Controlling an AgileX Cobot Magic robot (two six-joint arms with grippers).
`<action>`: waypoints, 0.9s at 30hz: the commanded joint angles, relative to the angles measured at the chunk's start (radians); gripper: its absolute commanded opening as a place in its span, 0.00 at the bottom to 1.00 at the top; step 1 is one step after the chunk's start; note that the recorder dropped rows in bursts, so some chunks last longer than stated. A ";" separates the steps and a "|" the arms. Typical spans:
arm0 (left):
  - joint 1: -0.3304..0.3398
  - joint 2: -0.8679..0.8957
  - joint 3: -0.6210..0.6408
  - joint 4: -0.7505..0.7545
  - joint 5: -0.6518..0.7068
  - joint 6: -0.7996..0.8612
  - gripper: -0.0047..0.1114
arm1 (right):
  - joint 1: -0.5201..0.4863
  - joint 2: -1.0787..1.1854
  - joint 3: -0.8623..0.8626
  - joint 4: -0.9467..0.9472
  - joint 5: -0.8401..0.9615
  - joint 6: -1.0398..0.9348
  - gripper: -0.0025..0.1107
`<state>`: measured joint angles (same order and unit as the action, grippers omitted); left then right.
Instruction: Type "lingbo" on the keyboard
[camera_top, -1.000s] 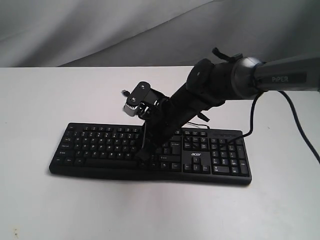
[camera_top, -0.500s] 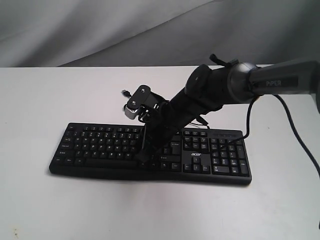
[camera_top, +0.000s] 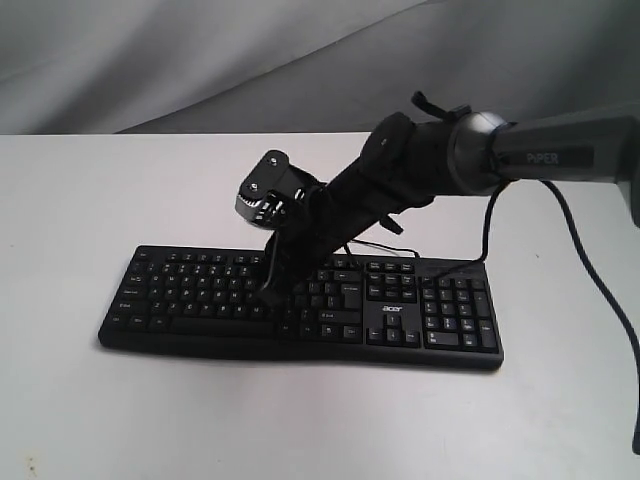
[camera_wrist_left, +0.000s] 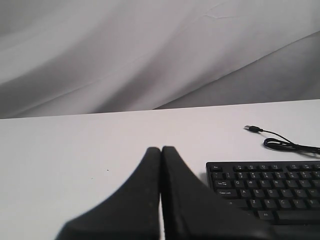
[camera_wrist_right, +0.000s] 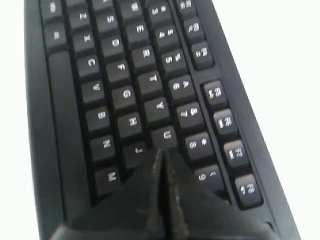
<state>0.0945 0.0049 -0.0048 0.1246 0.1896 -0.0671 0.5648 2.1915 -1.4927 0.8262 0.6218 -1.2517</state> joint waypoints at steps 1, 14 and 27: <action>-0.005 -0.005 0.005 0.000 -0.006 -0.002 0.04 | 0.012 0.004 -0.033 -0.011 -0.016 0.022 0.02; -0.005 -0.005 0.005 0.000 -0.006 -0.002 0.04 | 0.014 0.039 -0.033 -0.014 -0.036 0.026 0.02; -0.005 -0.005 0.005 0.000 -0.006 -0.002 0.04 | 0.014 0.060 -0.033 -0.015 -0.069 0.026 0.02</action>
<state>0.0945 0.0049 -0.0048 0.1246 0.1896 -0.0671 0.5779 2.2385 -1.5189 0.8125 0.5615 -1.2263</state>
